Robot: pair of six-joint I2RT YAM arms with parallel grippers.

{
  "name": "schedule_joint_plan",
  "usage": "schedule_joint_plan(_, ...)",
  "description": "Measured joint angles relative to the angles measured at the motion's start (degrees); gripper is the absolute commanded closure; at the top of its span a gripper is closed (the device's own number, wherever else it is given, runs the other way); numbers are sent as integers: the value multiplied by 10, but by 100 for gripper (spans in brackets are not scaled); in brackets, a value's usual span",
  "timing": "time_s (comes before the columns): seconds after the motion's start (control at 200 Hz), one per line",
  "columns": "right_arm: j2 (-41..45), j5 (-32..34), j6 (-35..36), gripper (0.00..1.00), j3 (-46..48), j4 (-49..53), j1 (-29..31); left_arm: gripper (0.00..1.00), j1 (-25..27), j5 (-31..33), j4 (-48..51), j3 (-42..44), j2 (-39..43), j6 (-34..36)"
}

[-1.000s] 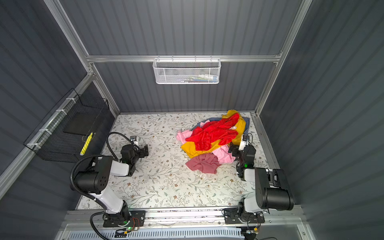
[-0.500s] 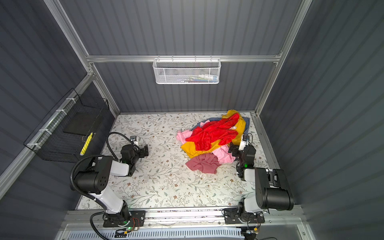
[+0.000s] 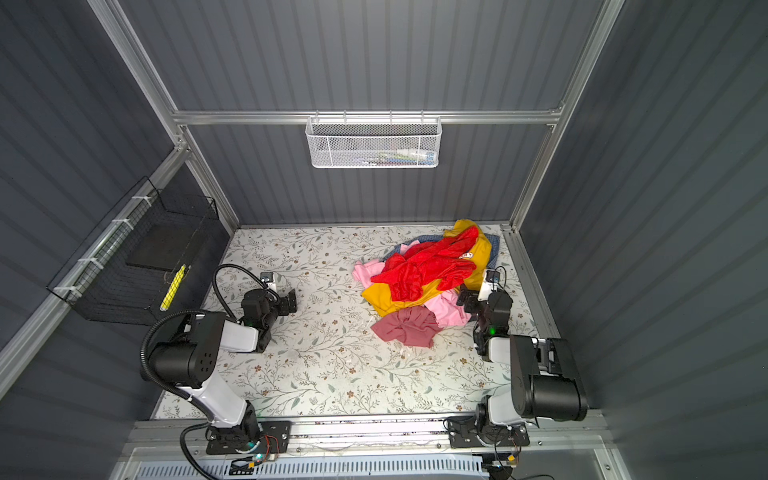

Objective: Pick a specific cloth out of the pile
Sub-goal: 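Move the right gripper toward the clothes pile while the left arm shifts forward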

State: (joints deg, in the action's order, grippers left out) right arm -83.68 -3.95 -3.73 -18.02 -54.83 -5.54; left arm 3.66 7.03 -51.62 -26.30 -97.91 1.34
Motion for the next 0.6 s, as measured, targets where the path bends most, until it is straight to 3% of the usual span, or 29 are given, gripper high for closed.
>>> schedule_joint_plan(0.52,0,-8,-3,1,0,0,-2,0,0,3,7,-1,0,0)
schedule_joint_plan(0.6,3,-18,-7,1,1,-6,-9,0,0,13,69,-20,20,-3)
